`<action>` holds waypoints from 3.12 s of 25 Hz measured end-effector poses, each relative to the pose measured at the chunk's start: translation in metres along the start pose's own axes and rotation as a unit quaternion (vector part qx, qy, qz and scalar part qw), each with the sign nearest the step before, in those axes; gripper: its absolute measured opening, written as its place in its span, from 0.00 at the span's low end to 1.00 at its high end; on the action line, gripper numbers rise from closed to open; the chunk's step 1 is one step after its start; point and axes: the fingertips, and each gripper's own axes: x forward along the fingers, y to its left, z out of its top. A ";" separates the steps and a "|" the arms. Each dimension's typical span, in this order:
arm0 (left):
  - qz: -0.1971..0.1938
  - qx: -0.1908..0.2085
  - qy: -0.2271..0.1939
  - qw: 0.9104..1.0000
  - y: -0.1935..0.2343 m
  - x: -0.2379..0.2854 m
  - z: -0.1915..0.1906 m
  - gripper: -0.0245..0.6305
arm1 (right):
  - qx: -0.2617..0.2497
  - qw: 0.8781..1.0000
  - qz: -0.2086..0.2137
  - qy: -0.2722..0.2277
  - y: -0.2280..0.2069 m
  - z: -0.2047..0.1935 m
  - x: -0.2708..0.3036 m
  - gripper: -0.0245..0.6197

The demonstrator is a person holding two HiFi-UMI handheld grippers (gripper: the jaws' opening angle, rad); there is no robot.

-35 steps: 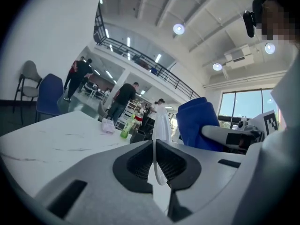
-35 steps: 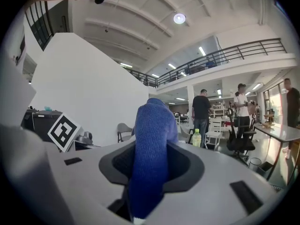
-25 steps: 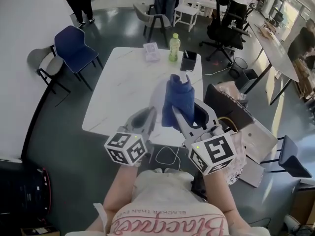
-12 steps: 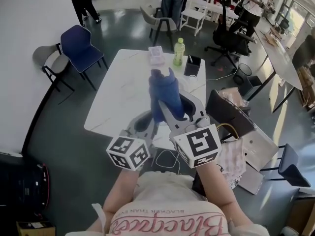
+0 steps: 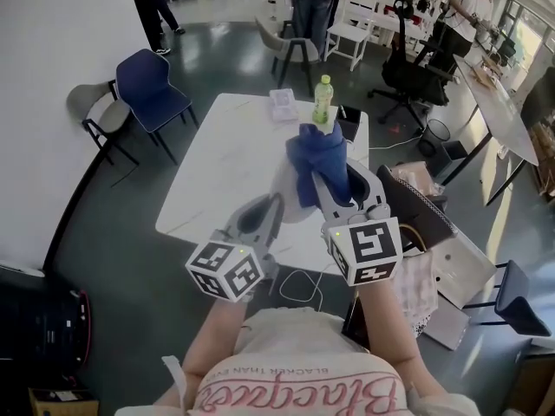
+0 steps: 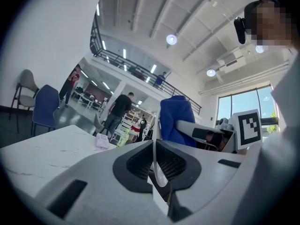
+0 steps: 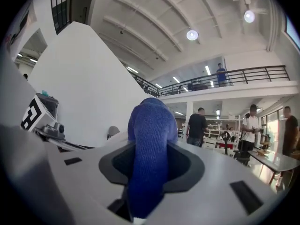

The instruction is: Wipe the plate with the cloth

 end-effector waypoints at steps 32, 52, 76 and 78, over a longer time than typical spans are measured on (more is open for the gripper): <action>-0.016 -0.001 -0.005 1.000 -0.016 0.022 0.005 0.06 | 0.011 0.995 0.095 0.000 0.051 -0.001 -0.030 0.25; -0.036 -0.011 -0.020 0.999 -0.013 0.016 0.012 0.06 | 0.026 0.997 -0.016 0.070 -0.020 -0.058 -0.047 0.25; 0.002 0.617 0.041 0.786 -0.018 0.020 -0.033 0.06 | 0.028 0.996 0.072 0.041 -0.001 0.004 -0.060 0.25; -0.005 0.653 0.037 0.757 -0.026 0.021 -0.037 0.07 | 0.010 0.994 0.095 0.051 0.013 0.010 -0.053 0.25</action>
